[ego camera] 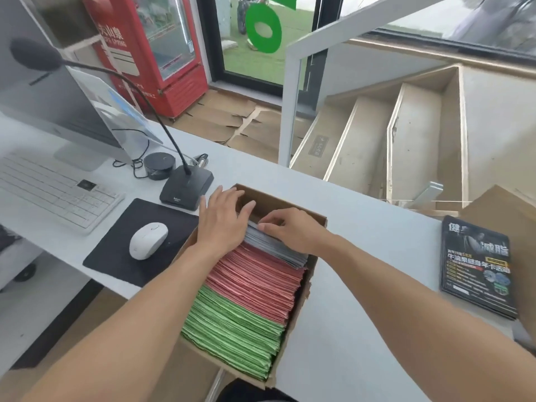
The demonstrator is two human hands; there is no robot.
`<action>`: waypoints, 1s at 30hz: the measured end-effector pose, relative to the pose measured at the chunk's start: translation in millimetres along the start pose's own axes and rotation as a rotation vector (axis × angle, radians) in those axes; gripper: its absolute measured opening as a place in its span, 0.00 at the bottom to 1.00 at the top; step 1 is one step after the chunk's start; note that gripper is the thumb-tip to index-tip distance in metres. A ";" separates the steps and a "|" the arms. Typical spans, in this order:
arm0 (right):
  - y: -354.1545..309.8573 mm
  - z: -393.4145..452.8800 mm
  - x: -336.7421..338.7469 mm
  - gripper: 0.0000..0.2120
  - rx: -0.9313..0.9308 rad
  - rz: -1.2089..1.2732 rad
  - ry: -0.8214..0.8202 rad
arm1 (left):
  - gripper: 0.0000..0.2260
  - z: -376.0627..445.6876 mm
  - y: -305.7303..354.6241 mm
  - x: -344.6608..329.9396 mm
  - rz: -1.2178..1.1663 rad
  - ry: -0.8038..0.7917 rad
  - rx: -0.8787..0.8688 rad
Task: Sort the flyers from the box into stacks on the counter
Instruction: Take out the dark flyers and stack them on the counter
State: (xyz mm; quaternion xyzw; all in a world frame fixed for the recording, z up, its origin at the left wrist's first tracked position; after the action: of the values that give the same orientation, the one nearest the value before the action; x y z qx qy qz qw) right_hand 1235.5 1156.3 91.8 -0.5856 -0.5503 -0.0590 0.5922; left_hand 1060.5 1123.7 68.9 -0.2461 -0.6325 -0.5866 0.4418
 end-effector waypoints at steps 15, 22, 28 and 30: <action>-10.4 5.3 1.7 0.16 -0.075 -0.031 -0.071 | 0.29 -10.2 -3.9 0.8 -0.090 0.063 -0.010; -14.3 16.1 6.9 0.13 -0.128 -0.214 0.111 | 0.40 -13.1 -4.8 2.6 -0.146 0.084 -0.022; -10.2 11.3 -0.7 0.07 -0.168 -0.457 0.139 | 0.35 -14.7 -3.2 4.6 -0.150 0.088 -0.036; -10.0 7.6 7.0 0.09 -0.177 -0.443 0.214 | 0.37 -14.5 -4.3 4.0 -0.161 0.088 -0.040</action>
State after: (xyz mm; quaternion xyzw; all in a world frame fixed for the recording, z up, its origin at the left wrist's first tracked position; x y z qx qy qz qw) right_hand 1226.6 1163.0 100.9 -0.4909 -0.5921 -0.2969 0.5661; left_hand 1058.9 1108.1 68.9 -0.1772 -0.6183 -0.6432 0.4156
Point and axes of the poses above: each hand's wrist, its own z-axis towards the middle knuckle, its own x-axis out of the back of the hand, y = z × x, the point moved 4 cm from there along z, towards the middle knuckle, and after that the axes turned 6 degrees about -z, right-handed, at the moved point
